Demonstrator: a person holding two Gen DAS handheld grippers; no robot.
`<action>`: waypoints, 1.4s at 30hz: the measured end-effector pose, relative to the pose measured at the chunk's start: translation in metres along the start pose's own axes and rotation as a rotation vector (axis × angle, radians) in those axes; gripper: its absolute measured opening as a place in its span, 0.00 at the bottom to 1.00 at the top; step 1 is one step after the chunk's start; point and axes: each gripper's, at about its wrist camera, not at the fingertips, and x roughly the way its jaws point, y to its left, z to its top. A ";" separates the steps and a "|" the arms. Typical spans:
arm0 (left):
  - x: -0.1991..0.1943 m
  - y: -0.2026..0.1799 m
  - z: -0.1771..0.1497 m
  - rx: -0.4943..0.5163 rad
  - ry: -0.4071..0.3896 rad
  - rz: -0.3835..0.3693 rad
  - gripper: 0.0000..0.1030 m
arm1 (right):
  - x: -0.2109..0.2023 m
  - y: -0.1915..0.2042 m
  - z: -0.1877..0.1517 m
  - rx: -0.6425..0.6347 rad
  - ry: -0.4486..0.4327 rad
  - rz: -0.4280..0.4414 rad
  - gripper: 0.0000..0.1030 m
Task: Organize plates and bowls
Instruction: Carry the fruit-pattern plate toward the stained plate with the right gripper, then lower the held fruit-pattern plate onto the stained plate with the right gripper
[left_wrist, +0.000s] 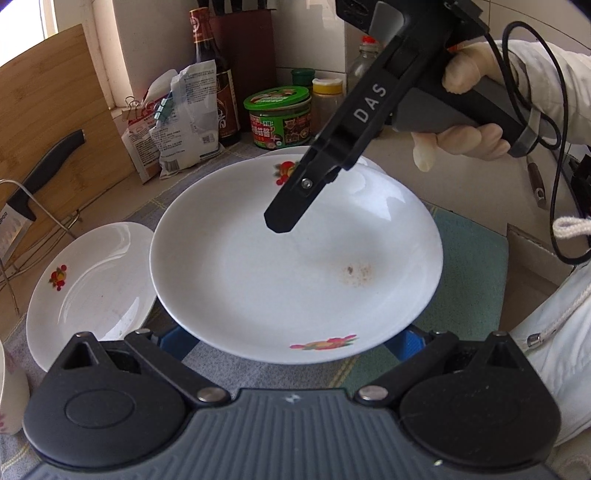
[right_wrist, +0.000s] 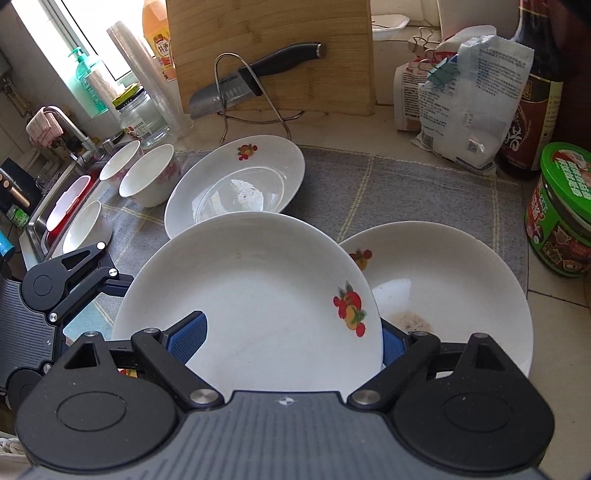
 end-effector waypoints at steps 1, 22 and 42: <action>0.002 -0.001 0.002 0.001 0.000 -0.001 0.99 | 0.000 -0.003 0.000 0.001 -0.001 -0.001 0.93; 0.044 0.007 0.033 0.018 0.018 -0.042 0.99 | -0.009 -0.057 -0.009 0.051 -0.011 -0.017 0.93; 0.058 0.012 0.042 0.001 0.047 -0.052 0.99 | -0.001 -0.073 -0.013 0.086 -0.013 -0.015 0.93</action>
